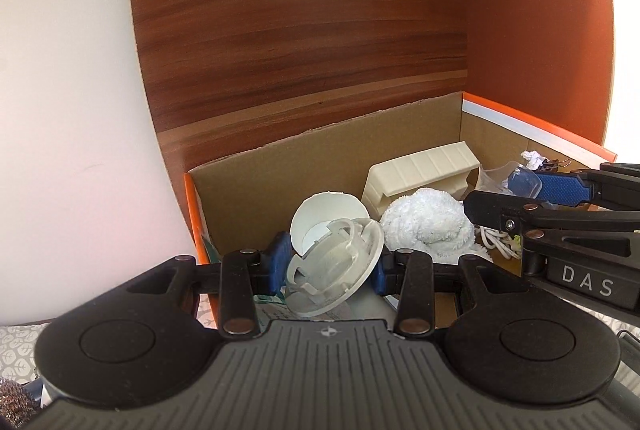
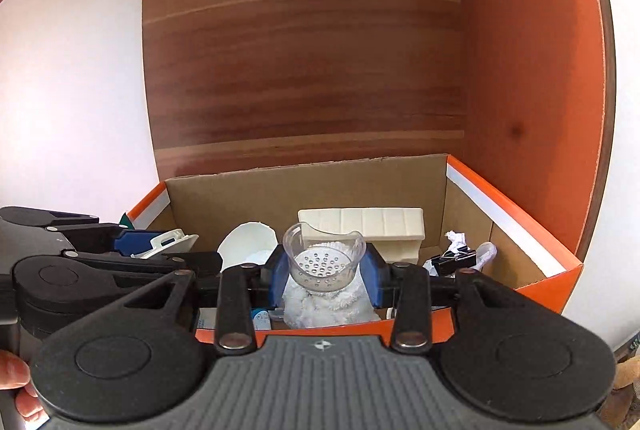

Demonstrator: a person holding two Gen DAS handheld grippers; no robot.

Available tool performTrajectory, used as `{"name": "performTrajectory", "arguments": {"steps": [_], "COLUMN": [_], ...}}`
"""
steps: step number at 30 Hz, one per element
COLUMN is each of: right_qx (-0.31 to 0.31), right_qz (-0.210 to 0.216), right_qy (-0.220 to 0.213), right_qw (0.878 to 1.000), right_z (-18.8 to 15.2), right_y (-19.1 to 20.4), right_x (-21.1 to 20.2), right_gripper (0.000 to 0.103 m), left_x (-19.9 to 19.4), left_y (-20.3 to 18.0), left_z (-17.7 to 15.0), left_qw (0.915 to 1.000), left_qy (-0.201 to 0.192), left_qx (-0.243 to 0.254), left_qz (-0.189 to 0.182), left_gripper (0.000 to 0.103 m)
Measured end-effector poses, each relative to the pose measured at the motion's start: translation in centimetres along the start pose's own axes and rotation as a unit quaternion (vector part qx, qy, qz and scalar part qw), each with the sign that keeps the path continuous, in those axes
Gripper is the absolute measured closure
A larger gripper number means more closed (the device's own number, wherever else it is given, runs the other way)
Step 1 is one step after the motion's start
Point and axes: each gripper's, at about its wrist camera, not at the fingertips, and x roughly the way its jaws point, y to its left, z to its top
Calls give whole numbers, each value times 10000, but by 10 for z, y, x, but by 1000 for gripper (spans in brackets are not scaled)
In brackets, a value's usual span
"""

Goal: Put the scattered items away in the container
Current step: 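Lower the white part and strainer cup into the box and open both tools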

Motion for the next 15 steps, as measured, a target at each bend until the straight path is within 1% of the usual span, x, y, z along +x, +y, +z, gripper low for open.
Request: {"name": "performTrajectory", "arguments": {"steps": [4, 8, 15], "right_qx": [-145, -336, -316], "right_qz": [-111, -197, -217], "right_qy": [21, 35, 76], "right_qw": [9998, 9992, 9992], "right_z": [1, -1, -1], "right_y": [3, 7, 6], "right_x": [4, 6, 6], "right_gripper": [65, 62, 58], "left_x": [0, 2, 3], "left_y": [0, -3, -4], "left_z": [-1, 0, 1], "left_qw": [10000, 10000, 10000], "left_qy": [-24, -34, -29], "left_qx": [7, 31, 51], "left_qz": [8, 33, 65], "left_gripper": [63, 63, 63]}}
